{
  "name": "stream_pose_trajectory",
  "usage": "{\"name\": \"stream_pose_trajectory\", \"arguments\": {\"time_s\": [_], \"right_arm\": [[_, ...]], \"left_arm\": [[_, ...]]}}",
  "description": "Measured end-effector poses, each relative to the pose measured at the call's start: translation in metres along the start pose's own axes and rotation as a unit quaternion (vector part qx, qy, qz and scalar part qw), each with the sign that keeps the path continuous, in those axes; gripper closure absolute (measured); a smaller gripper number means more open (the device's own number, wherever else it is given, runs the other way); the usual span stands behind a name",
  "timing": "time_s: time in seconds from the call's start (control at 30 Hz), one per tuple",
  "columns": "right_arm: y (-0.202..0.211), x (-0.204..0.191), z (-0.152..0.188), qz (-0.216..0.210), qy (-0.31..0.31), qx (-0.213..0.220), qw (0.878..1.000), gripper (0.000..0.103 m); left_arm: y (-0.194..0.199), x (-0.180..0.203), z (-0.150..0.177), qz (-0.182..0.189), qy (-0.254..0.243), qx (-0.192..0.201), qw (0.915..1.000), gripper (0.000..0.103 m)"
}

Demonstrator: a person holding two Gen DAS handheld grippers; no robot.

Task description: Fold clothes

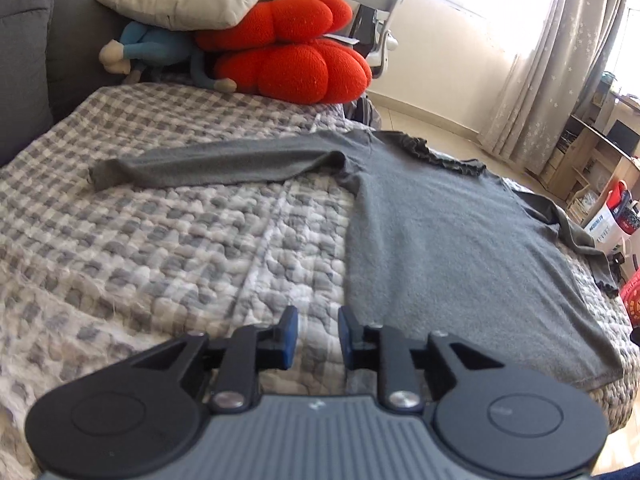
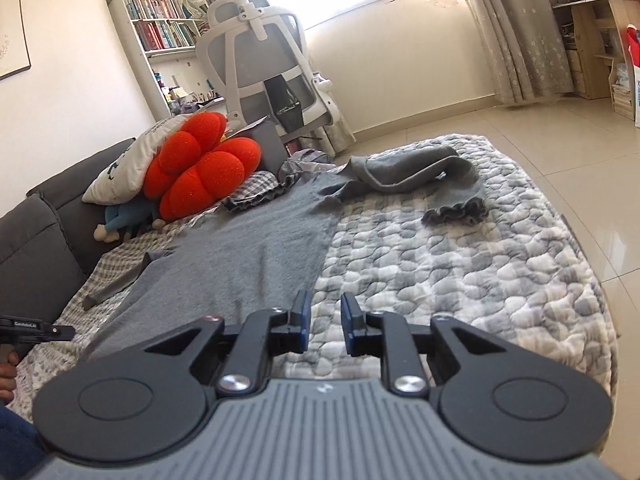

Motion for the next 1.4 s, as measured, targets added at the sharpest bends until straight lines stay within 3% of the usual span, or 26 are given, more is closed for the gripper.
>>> {"name": "stream_pose_trajectory", "arguments": {"time_s": [0.03, 0.1, 0.17, 0.27, 0.37, 0.4, 0.47, 0.5, 0.53, 0.8, 0.87, 0.97, 1.07, 1.1, 1.17, 1.23, 1.3, 1.4], "right_arm": [[-0.008, 0.004, -0.005, 0.012, 0.012, 0.003, 1.0, 0.055], [-0.029, 0.007, -0.011, 0.047, 0.078, 0.0, 0.996, 0.039], [-0.054, 0.01, -0.018, 0.081, 0.159, -0.001, 0.984, 0.039], [-0.081, 0.022, -0.025, 0.091, 0.203, -0.02, 0.975, 0.039], [-0.103, 0.035, -0.021, 0.114, 0.265, -0.052, 0.956, 0.039], [-0.108, 0.041, -0.017, 0.113, 0.265, -0.061, 0.956, 0.042], [-0.113, 0.051, -0.015, 0.097, 0.25, -0.067, 0.961, 0.061], [-0.114, 0.053, -0.018, 0.093, 0.24, -0.07, 0.964, 0.093], [-0.111, 0.053, -0.024, 0.105, 0.243, -0.059, 0.962, 0.098], [-0.097, 0.052, -0.097, 0.108, 0.201, 0.036, 0.973, 0.1], [-0.102, 0.055, -0.12, 0.129, 0.221, 0.061, 0.965, 0.1], [-0.111, 0.088, -0.154, 0.163, 0.168, 0.084, 0.968, 0.1], [-0.133, 0.099, -0.142, 0.133, 0.155, 0.012, 0.979, 0.092], [-0.132, 0.09, -0.126, 0.099, 0.159, -0.012, 0.982, 0.086], [-0.123, 0.074, -0.099, 0.061, 0.191, -0.027, 0.979, 0.081], [-0.108, 0.059, -0.07, 0.045, 0.225, -0.035, 0.973, 0.05], [-0.097, 0.055, -0.051, 0.025, 0.229, -0.039, 0.972, 0.038], [-0.093, 0.051, -0.033, 0.011, 0.255, -0.054, 0.965, 0.038]], "left_arm": [[-0.005, 0.0, -0.006, -0.002, -0.003, 0.003, 1.0, 0.07], [-0.018, 0.004, -0.014, -0.005, -0.01, 0.008, 0.9999, 0.067], [-0.03, 0.009, -0.018, -0.007, -0.016, 0.009, 0.9998, 0.066], [-0.047, 0.018, -0.017, -0.009, -0.014, 0.004, 0.9998, 0.058], [-0.057, 0.024, -0.011, -0.01, 0.006, 0.007, 0.9999, 0.053], [-0.058, 0.025, -0.009, -0.008, 0.013, 0.01, 0.9998, 0.05], [-0.062, 0.028, -0.003, -0.004, 0.024, 0.009, 0.9997, 0.049], [-0.065, 0.029, -0.001, -0.002, 0.026, 0.007, 0.9996, 0.048], [-0.066, 0.029, 0.001, -0.002, 0.027, 0.007, 0.9996, 0.048], [-0.064, 0.017, -0.009, 0.007, 0.057, 0.008, 0.9983, 0.049], [-0.064, 0.015, -0.01, 0.012, 0.068, 0.007, 0.9976, 0.049], [-0.065, 0.015, -0.01, 0.012, 0.064, 0.008, 0.9978, 0.048], [-0.068, 0.015, -0.008, 0.014, 0.064, 0.007, 0.9978, 0.048], [-0.068, 0.015, -0.008, 0.015, 0.066, 0.008, 0.9977, 0.048], [-0.067, 0.014, -0.008, 0.015, 0.065, 0.013, 0.9977, 0.044], [-0.068, 0.015, -0.007, 0.014, 0.065, 0.013, 0.9977, 0.041], [-0.069, 0.016, -0.004, 0.016, 0.064, 0.01, 0.9978, 0.04], [-0.071, 0.021, -0.001, 0.013, 0.051, 0.011, 0.9986, 0.037]]}}
Point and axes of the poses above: each gripper's, at about its wrist camera, not at the fingertips, and y roughly against the way its jaws point, x to its right, z to its underside, the point moved 4 cm from there along -y, roughly the way its jaws point, and after that the axes turned 10 degrees about x, right-handed, at the moved point
